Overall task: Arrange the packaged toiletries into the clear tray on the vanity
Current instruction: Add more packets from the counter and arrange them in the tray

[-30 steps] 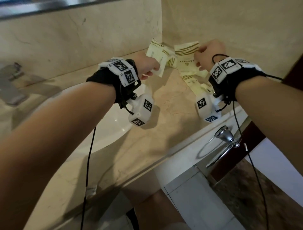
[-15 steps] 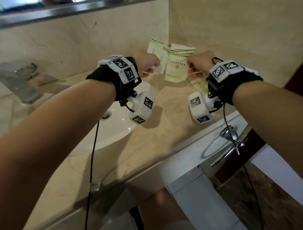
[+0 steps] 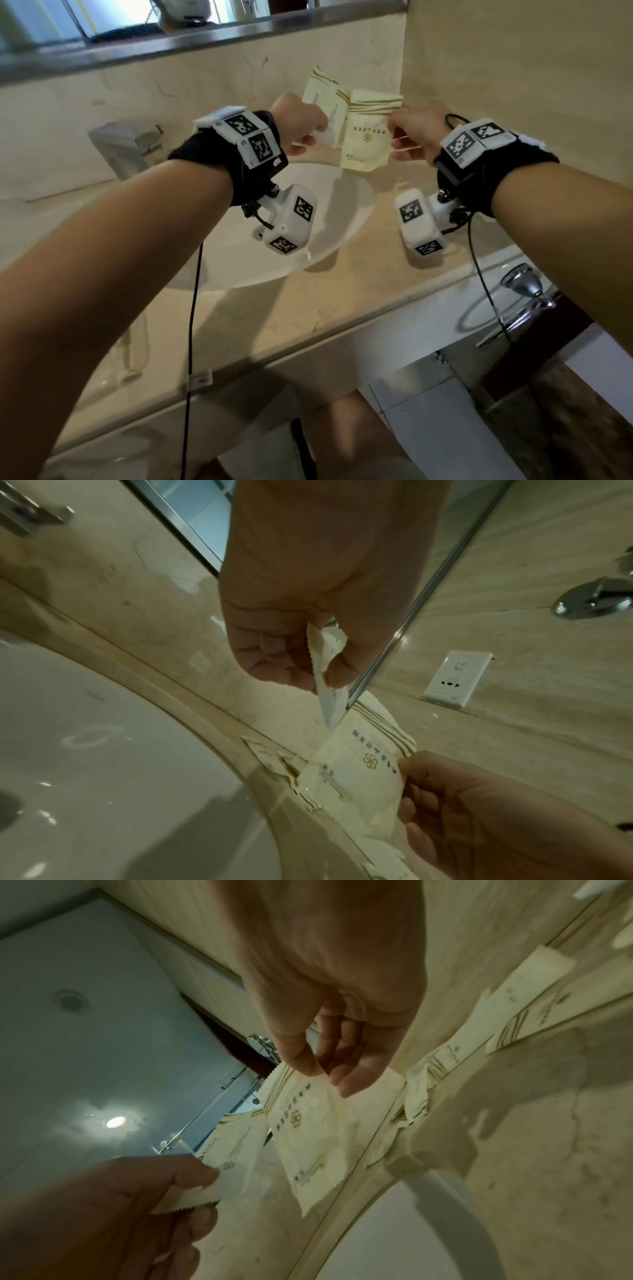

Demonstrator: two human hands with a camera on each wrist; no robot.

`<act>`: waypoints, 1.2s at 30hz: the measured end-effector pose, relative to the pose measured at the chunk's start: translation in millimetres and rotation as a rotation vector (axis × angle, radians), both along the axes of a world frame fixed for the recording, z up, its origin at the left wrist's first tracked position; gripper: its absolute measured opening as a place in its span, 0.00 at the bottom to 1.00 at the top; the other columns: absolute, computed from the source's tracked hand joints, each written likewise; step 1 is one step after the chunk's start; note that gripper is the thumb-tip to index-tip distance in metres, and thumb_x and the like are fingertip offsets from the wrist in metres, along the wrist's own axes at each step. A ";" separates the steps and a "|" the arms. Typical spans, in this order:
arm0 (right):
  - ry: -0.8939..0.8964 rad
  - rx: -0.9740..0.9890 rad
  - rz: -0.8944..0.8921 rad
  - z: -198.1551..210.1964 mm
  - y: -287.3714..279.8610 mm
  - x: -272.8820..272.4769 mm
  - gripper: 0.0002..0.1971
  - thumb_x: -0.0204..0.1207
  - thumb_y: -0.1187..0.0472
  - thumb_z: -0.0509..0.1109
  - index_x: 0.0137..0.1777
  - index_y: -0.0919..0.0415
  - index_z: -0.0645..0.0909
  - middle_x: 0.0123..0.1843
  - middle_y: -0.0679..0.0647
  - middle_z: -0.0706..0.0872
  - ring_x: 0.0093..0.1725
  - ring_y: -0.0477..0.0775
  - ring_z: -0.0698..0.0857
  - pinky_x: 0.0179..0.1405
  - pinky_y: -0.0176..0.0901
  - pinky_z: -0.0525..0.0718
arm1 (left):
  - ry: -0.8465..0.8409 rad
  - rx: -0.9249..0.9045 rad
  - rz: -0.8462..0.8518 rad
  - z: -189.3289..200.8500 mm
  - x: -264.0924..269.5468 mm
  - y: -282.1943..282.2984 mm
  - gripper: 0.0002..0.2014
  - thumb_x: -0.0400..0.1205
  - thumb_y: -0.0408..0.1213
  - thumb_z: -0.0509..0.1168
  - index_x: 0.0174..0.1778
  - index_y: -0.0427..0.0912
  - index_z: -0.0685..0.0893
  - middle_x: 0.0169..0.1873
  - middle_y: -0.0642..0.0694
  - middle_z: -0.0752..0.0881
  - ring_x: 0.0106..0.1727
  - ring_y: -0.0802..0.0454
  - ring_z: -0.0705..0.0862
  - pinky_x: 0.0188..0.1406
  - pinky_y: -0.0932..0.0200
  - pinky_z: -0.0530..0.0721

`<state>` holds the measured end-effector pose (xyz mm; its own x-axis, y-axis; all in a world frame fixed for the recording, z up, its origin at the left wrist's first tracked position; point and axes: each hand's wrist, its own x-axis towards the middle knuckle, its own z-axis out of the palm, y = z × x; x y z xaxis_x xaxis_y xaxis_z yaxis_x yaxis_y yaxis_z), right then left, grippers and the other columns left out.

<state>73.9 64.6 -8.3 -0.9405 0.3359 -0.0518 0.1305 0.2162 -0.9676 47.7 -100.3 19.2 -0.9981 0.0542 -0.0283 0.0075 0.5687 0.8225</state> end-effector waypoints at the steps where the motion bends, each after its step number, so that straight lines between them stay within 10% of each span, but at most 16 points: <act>1: 0.000 0.004 0.017 0.3 -6.5 0.6 0.09 0.75 0.69 0.64 0.34 0.61 0.76 0.33 0.52 0.79 0.28 0.44 0.78 0.20 0.33 0.84 | 0.003 0.000 0.011 1.0 1.8 -6.6 0.12 0.79 0.30 0.62 0.58 0.37 0.79 0.42 0.47 0.79 0.31 0.57 0.76 0.32 0.64 0.76; 21: 0.004 0.044 0.326 10.6 -157.1 13.9 0.09 0.71 0.67 0.65 0.30 0.59 0.76 0.31 0.50 0.78 0.29 0.46 0.72 0.27 0.36 0.71 | 0.037 0.000 0.244 17.2 49.5 -161.1 0.12 0.79 0.33 0.63 0.58 0.45 0.80 0.48 0.49 0.84 0.38 0.57 0.79 0.38 0.63 0.80; 36: -0.118 0.118 0.652 -1.8 -277.3 40.1 0.11 0.74 0.66 0.65 0.31 0.56 0.73 0.27 0.49 0.75 0.20 0.42 0.73 0.15 0.25 0.71 | 0.019 -0.082 0.431 4.1 108.6 -287.7 0.14 0.81 0.32 0.62 0.63 0.39 0.80 0.40 0.49 0.80 0.34 0.58 0.77 0.34 0.65 0.77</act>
